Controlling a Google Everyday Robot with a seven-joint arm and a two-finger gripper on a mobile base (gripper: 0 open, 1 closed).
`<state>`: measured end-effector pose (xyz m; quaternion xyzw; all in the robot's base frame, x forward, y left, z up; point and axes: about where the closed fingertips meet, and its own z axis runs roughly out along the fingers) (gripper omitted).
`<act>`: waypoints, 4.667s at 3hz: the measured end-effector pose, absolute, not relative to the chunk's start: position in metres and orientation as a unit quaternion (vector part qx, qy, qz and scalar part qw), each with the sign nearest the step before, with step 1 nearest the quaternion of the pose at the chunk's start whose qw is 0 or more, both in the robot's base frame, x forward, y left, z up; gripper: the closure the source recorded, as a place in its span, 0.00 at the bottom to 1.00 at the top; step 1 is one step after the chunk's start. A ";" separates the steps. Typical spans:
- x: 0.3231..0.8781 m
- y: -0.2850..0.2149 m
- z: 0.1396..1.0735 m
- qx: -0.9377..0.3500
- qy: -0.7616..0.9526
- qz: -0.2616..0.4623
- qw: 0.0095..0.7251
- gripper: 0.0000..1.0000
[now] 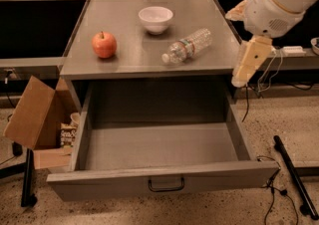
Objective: Place water bottle into top drawer
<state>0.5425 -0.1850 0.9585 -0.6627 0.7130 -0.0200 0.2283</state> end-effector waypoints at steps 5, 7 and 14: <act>0.660 -0.147 0.902 -0.708 0.655 -0.006 0.264 0.00; 0.684 -0.135 0.887 -0.708 0.651 0.012 0.274 0.00; 0.716 -0.113 0.847 -0.714 0.656 0.061 0.238 0.70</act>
Offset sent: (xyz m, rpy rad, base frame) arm 0.0407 0.0176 -0.0208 0.0522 0.0097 0.0499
